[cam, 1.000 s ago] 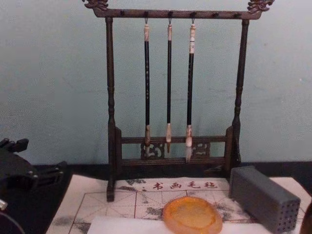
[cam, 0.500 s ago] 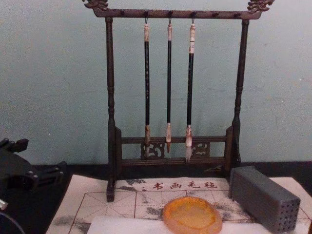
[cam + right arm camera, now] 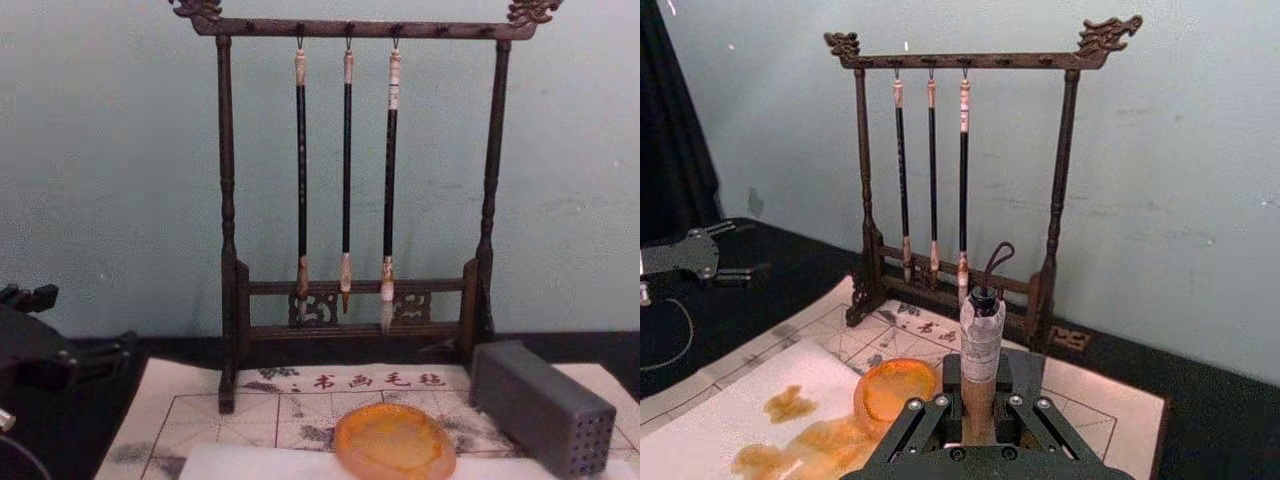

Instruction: Pick up the brush from the inkstone, write on the paper, then place the brush back to its original position.

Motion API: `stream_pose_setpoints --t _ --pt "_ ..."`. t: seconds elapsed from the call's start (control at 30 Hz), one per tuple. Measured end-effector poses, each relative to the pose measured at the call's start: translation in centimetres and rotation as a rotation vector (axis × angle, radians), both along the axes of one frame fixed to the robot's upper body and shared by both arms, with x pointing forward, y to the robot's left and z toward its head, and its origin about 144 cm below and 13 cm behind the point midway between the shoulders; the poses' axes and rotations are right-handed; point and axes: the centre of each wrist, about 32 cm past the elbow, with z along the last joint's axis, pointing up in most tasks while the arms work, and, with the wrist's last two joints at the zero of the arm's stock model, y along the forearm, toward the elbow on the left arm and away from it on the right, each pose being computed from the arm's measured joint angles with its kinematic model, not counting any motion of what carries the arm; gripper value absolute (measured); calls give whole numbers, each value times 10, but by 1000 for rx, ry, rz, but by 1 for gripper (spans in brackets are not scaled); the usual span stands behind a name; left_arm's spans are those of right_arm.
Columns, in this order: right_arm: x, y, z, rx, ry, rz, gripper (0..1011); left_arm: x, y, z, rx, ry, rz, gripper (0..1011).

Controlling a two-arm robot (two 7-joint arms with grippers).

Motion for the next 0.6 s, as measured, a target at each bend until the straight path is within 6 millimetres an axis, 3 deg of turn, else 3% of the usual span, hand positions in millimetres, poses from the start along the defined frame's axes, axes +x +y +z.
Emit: stream_pose_setpoints --t 0.6 --pt "-4 3 -4 -13 22 20 185 0 0 0 0 0 0 1001"
